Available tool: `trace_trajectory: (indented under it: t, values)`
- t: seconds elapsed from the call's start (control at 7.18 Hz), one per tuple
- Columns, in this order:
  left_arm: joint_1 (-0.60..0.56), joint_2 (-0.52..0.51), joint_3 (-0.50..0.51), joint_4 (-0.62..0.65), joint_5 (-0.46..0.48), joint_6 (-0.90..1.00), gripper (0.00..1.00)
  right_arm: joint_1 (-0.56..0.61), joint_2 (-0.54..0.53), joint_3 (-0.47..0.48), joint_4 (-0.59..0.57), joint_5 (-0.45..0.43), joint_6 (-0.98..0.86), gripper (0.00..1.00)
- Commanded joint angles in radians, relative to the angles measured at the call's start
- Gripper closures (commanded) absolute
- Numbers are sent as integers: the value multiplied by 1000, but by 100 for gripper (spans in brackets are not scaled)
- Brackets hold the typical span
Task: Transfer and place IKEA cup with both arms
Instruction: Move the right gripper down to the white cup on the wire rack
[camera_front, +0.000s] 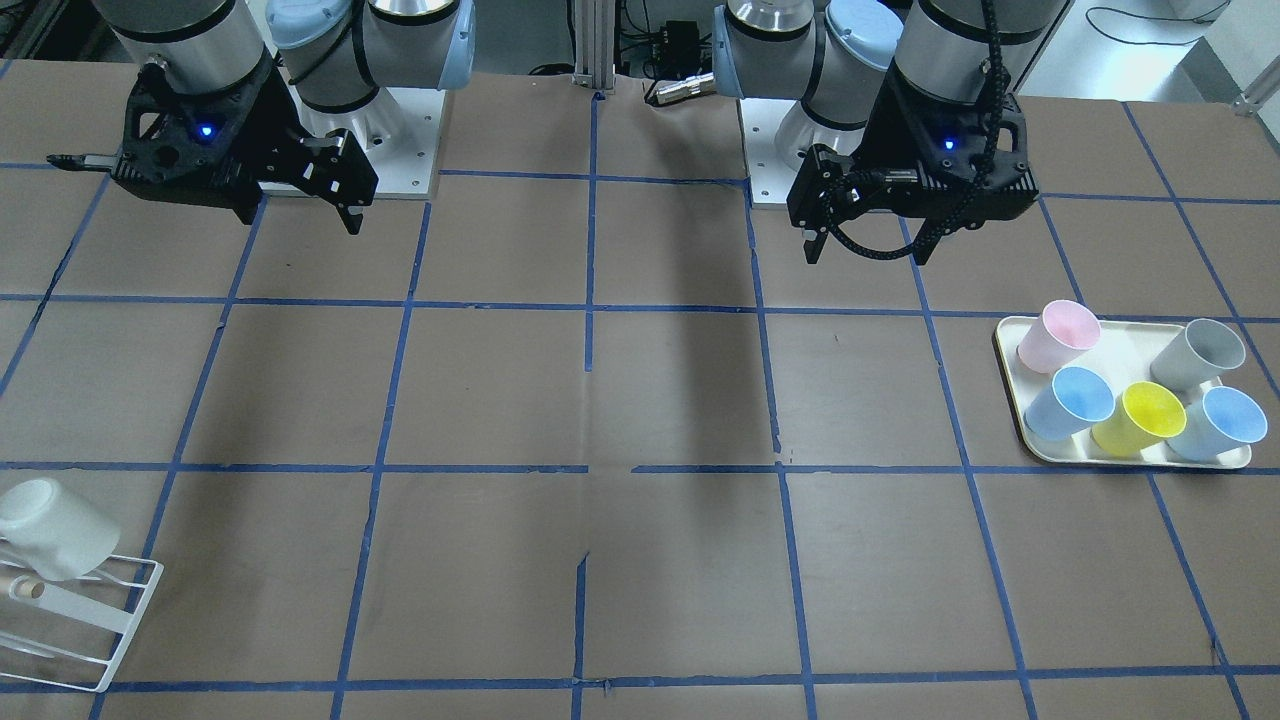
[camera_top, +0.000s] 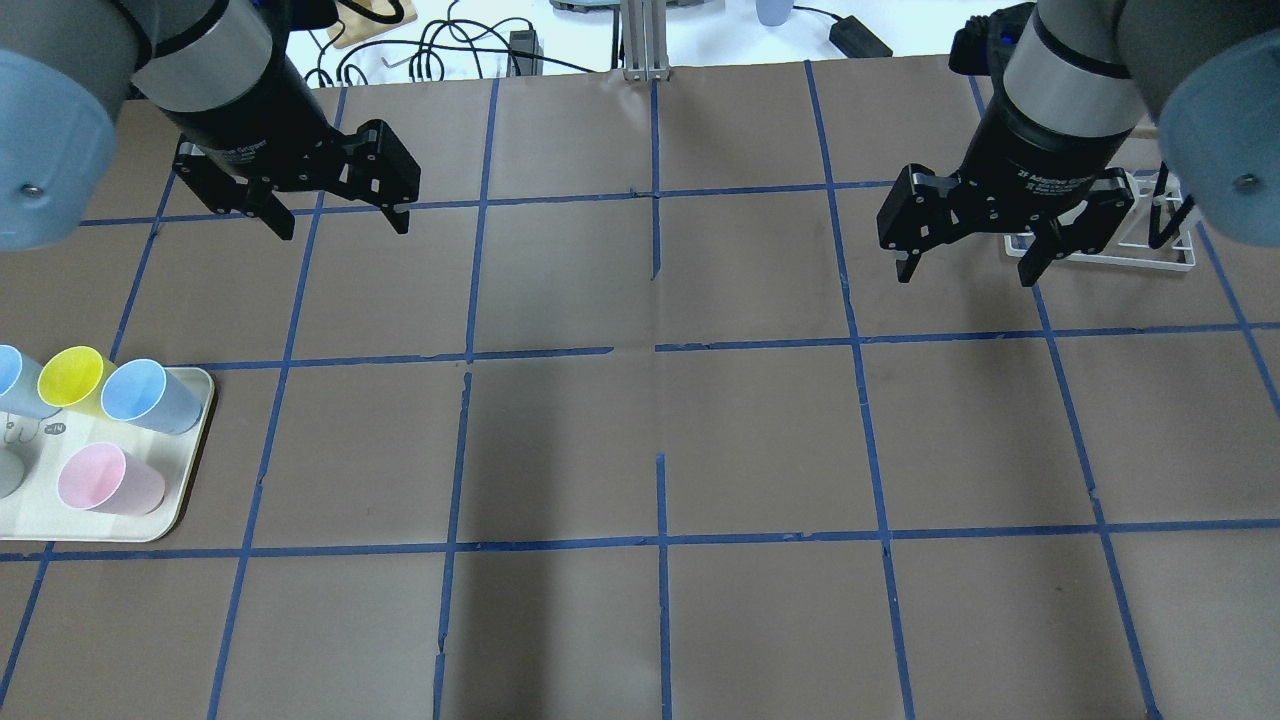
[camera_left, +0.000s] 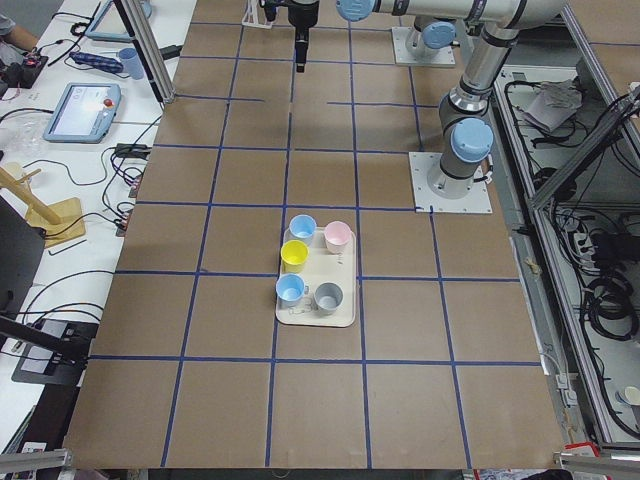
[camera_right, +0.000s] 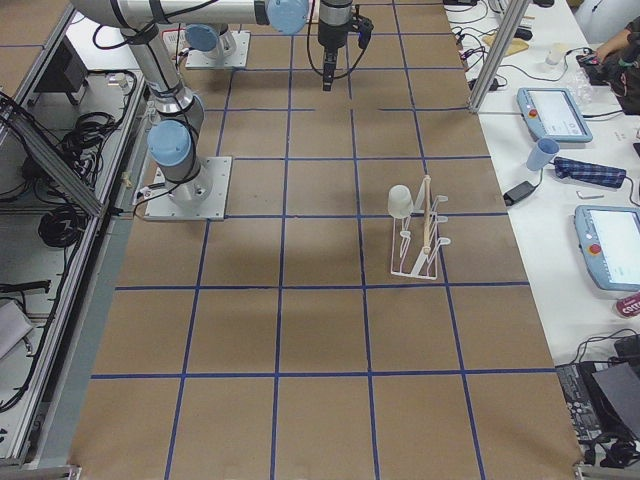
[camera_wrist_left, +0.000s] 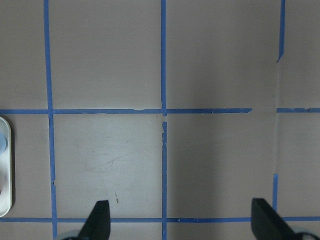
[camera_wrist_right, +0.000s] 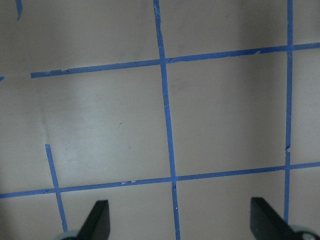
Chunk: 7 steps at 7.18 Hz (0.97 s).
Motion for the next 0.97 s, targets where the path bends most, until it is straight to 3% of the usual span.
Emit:
trace_trajectory:
  t: [0.0, 0.84]
  values:
    - [0, 0, 0, 0, 0, 1, 0, 0, -2, -2, -2, -1, -5, 0]
    - [0, 5, -3, 0, 3, 7, 0, -35, 4, -10, -9, 2, -6, 0]
